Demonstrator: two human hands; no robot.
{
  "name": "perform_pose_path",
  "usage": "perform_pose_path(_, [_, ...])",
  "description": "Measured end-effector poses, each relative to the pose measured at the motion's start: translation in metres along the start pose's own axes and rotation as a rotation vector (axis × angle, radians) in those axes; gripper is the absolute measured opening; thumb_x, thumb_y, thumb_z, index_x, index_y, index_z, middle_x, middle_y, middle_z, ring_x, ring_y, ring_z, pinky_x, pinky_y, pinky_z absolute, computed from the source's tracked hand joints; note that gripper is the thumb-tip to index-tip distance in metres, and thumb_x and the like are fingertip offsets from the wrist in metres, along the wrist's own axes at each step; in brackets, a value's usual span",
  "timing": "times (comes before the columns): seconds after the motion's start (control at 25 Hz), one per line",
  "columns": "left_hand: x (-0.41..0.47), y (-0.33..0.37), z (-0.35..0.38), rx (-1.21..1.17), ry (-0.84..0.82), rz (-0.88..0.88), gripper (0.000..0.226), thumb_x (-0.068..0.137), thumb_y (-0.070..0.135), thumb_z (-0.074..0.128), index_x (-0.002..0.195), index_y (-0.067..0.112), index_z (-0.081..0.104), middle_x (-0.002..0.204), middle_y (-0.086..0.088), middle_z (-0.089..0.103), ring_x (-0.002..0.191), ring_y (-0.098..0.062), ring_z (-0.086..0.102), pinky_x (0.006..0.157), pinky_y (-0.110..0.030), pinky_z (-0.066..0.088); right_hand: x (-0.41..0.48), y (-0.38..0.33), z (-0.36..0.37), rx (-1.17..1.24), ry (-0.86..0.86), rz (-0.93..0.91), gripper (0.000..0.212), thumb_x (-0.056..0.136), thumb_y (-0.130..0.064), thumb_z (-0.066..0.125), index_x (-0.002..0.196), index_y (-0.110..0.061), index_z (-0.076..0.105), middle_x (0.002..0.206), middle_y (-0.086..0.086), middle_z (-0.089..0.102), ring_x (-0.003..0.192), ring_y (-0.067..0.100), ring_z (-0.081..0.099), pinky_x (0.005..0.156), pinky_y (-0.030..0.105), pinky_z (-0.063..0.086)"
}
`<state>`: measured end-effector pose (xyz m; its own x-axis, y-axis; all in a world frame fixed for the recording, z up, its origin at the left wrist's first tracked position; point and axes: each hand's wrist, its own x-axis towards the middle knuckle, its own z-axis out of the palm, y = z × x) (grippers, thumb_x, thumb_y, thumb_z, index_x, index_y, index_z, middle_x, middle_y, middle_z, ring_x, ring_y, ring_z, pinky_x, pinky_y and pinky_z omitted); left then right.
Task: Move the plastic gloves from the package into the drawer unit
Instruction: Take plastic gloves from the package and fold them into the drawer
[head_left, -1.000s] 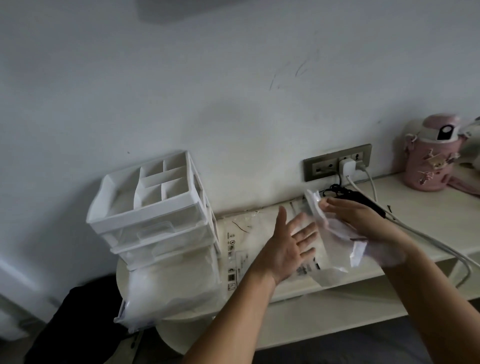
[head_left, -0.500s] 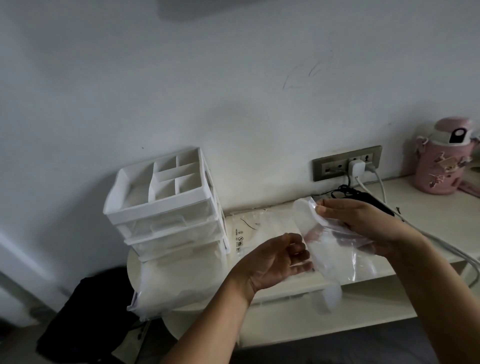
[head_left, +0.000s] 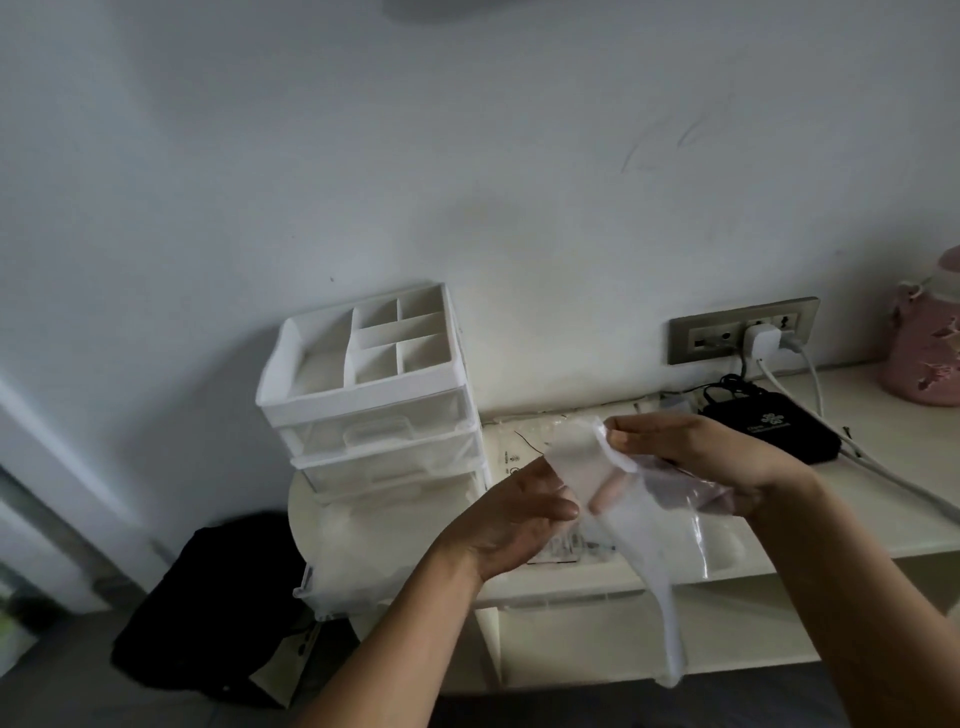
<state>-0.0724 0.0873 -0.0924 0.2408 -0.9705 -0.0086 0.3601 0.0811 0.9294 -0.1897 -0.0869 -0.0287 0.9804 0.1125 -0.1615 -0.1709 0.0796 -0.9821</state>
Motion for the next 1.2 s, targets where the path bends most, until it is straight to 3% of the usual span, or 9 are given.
perform_pose_path(0.12, [-0.018, 0.013, -0.009, 0.131, 0.115, -0.017, 0.071, 0.063, 0.006, 0.08, 0.129, 0.002, 0.053, 0.129, -0.012, 0.056, 0.127, -0.024, 0.047, 0.108, -0.031, 0.033, 0.02, 0.009, -0.003, -0.034, -0.033, 0.042, 0.059, 0.091, -0.039, 0.058, 0.11, 0.015, 0.044, 0.108, 0.03, 0.064, 0.066, 0.045, 0.037, 0.055, 0.041, 0.014])
perform_pose_path(0.2, [-0.03, 0.024, -0.016, 0.123, 0.156, -0.012, 0.065, 0.061, 0.004, 0.079, 0.122, 0.007, 0.057, 0.121, -0.008, 0.059, 0.117, -0.02, 0.052, 0.099, -0.028, 0.041, 0.033, 0.015, 0.002, -0.075, -0.083, 0.054, 0.058, 0.092, -0.041, 0.057, 0.116, 0.01, 0.047, 0.112, 0.032, 0.062, 0.082, 0.057, 0.031, 0.057, 0.047, 0.011])
perform_pose_path(0.32, [-0.05, 0.04, -0.027, 0.244, 0.213, 0.012, 0.065, 0.065, -0.001, 0.067, 0.123, 0.026, 0.058, 0.128, 0.001, 0.055, 0.123, -0.017, 0.046, 0.1, -0.027, 0.042, 0.049, 0.013, 0.017, -0.108, -0.137, 0.079, 0.048, 0.078, -0.044, 0.071, 0.101, -0.003, 0.066, 0.092, 0.022, 0.069, 0.064, 0.035, 0.045, 0.056, 0.033, 0.03])
perform_pose_path(0.44, [-0.068, 0.049, -0.038, 0.519, 0.304, 0.002, 0.07, 0.061, 0.015, 0.071, 0.122, 0.046, 0.055, 0.145, 0.01, 0.041, 0.14, -0.013, 0.028, 0.117, -0.039, 0.023, 0.066, 0.013, 0.023, -0.011, -0.228, 0.083, 0.053, 0.068, -0.043, 0.08, 0.1, -0.003, 0.064, 0.083, 0.018, 0.068, 0.053, 0.019, 0.054, 0.048, 0.022, 0.046])
perform_pose_path(0.68, [-0.095, 0.058, -0.05, 0.822, 0.343, -0.08, 0.074, 0.072, 0.025, 0.081, 0.124, 0.061, 0.044, 0.154, 0.024, 0.009, 0.142, -0.001, 0.011, 0.118, -0.036, 0.021, 0.098, 0.022, 0.039, -0.109, -0.232, 0.06, 0.065, 0.052, -0.05, 0.086, 0.1, -0.008, 0.071, 0.098, 0.018, 0.069, 0.084, 0.029, 0.064, 0.071, 0.032, 0.054])
perform_pose_path(0.88, [-0.105, 0.051, -0.063, 0.868, 0.436, -0.106, 0.043, 0.073, 0.025, 0.081, 0.101, 0.05, 0.06, 0.14, 0.024, 0.043, 0.132, 0.006, 0.033, 0.113, -0.023, 0.024, 0.116, 0.022, 0.053, -0.033, -0.262, 0.073, 0.041, 0.073, -0.031, 0.077, 0.103, -0.004, 0.069, 0.098, 0.019, 0.067, 0.082, 0.027, 0.065, 0.071, 0.033, 0.053])
perform_pose_path(1.04, [-0.118, 0.041, -0.078, 0.768, 0.407, -0.201, 0.013, 0.073, 0.023, 0.081, 0.073, 0.03, 0.07, 0.115, 0.035, 0.056, 0.115, 0.026, 0.038, 0.1, -0.012, 0.023, 0.127, 0.026, 0.06, -0.199, -0.172, 0.058, 0.054, 0.085, -0.044, 0.066, 0.111, 0.004, 0.061, 0.104, 0.048, 0.047, 0.098, 0.07, 0.041, 0.074, 0.054, 0.035])
perform_pose_path(1.12, [-0.126, 0.041, -0.085, 0.696, 0.423, -0.213, 0.015, 0.073, 0.022, 0.081, 0.068, 0.03, 0.07, 0.111, 0.038, 0.056, 0.111, 0.028, 0.038, 0.097, -0.011, 0.023, 0.126, 0.017, 0.063, -0.204, -0.118, 0.014, 0.045, 0.097, -0.03, 0.051, 0.111, 0.013, 0.055, 0.08, 0.043, 0.054, 0.076, 0.061, 0.054, 0.062, 0.049, 0.043])
perform_pose_path(1.2, [-0.134, 0.04, -0.097, 0.529, 0.497, -0.101, 0.016, 0.063, 0.03, 0.085, 0.07, 0.027, 0.071, 0.12, 0.027, 0.061, 0.12, 0.014, 0.044, 0.105, -0.024, 0.026, 0.121, 0.005, 0.073, -0.193, -0.096, -0.003, 0.038, 0.101, -0.015, 0.033, 0.11, 0.019, 0.047, 0.054, 0.006, 0.064, 0.032, 0.016, 0.046, 0.034, 0.021, 0.026])
